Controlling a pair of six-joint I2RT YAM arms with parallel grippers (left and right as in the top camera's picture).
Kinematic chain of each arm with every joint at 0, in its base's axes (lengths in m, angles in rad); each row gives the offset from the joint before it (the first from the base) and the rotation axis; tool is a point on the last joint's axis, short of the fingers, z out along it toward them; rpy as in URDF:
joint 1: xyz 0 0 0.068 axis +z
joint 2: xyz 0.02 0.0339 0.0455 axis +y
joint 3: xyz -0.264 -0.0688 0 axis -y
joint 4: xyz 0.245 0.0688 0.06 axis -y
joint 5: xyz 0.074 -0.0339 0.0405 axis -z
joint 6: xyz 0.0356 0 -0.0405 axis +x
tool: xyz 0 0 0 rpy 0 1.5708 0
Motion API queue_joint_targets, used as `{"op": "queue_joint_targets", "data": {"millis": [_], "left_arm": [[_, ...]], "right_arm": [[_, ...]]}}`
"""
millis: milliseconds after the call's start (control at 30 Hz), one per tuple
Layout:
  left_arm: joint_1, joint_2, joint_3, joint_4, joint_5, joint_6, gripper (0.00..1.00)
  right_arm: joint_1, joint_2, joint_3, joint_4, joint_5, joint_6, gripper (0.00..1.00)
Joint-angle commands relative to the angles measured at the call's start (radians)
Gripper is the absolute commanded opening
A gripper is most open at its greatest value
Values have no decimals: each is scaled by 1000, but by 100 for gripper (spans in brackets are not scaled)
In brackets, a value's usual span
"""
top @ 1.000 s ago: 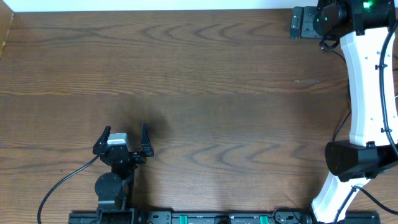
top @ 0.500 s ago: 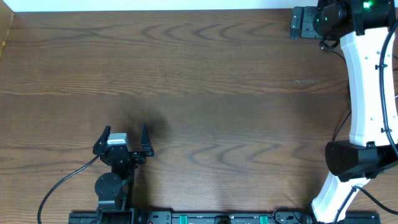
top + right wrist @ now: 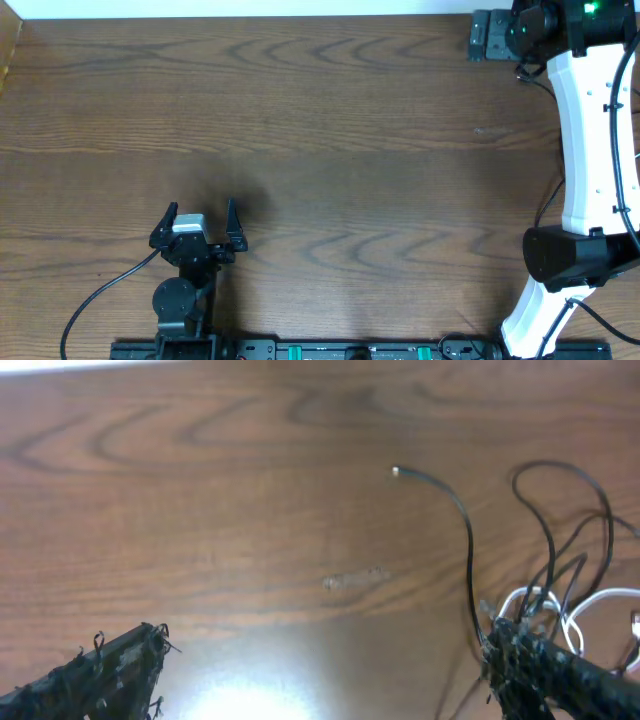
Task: Untangle cables
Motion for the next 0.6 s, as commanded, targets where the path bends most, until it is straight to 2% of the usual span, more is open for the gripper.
{"op": "queue_joint_targets", "data": {"millis": [0,233,367,567], "left_arm": [[5,-4,-10,-50,-35,17,99],[5,-4,-10,-50,-35,16,98],[5,-4,-10,-50,-35,17,99],[5,-4,-10,-50,-35,17,99]], "right_arm": [[18,-38,17,45,24,7,99],[116,-140,-55,203,118,-51,99],[172,-277,-275,386,185,-61,99],[171,-536,-682,684,177,-60,99]]}}
